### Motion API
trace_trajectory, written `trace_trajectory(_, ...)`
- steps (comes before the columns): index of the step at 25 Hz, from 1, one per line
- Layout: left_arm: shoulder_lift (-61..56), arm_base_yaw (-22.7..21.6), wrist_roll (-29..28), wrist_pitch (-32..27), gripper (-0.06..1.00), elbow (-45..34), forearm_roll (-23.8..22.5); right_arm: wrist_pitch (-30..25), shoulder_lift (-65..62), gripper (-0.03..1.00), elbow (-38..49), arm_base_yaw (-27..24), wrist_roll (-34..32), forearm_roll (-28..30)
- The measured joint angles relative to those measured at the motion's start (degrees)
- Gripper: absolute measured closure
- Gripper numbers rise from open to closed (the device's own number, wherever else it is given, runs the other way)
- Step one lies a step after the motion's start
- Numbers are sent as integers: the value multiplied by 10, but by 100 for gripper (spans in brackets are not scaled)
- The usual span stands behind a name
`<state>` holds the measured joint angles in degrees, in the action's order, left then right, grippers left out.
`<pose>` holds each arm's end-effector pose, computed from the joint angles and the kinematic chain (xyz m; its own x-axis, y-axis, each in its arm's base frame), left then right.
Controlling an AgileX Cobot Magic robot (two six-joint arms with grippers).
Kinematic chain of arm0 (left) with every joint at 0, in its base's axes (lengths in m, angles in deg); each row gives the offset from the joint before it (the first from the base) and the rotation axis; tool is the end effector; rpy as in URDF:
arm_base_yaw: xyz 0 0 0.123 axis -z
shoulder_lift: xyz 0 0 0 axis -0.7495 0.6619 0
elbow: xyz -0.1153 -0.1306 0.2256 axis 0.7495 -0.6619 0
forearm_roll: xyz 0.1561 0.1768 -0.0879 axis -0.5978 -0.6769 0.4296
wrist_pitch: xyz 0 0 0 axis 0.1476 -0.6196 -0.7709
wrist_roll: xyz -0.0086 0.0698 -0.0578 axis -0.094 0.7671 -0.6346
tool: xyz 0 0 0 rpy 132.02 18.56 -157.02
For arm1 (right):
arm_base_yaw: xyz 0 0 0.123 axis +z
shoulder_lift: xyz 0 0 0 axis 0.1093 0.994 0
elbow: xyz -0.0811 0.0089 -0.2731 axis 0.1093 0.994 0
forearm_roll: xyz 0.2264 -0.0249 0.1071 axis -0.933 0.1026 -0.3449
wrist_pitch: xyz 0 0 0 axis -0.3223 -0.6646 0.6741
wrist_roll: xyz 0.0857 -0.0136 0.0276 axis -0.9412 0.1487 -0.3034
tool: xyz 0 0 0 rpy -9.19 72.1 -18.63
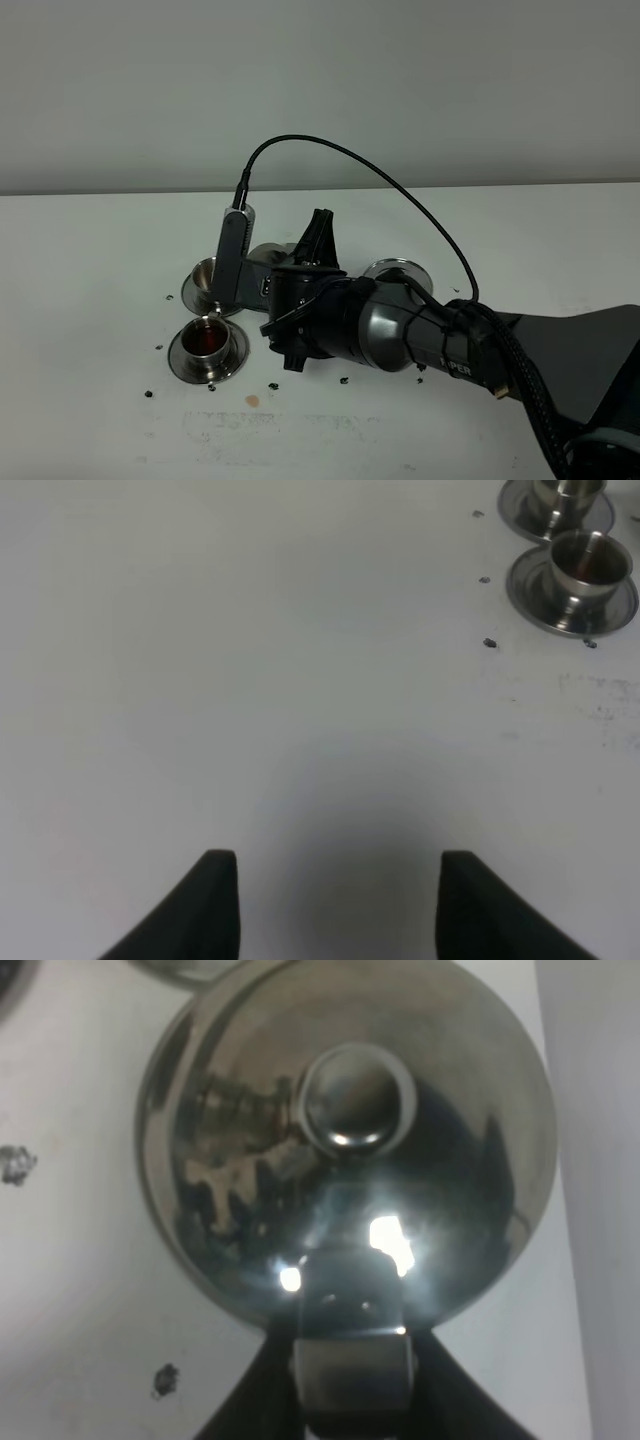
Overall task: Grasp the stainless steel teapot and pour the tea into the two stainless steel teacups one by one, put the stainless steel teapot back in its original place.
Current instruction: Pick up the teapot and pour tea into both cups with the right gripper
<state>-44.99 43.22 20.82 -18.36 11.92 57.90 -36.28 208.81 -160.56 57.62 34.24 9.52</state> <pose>-0.0012 0.0008 0.2641 -0.4922 -0.0296 -0.8700 -0.0943 0.9954 0.0195 0.3379 0.3453 0.1623 -0.0813 -0.9801 -0.1809 -0.6804 0.1872 -0.7085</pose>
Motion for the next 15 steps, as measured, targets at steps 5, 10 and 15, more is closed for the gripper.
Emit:
trace_trajectory(5, 0, 0, 0, 0, 48, 0, 0, -7, 6, 77, 0, 3, 0, 23)
trace_trajectory(10, 0, 0, 0, 0, 48, 0, 0, -14, 10, 77, 0, 6, 0, 43)
trace_trajectory(15, 0, 0, 0, 0, 48, 0, 0, -16, 15, 77, 0, 13, 0, 62)
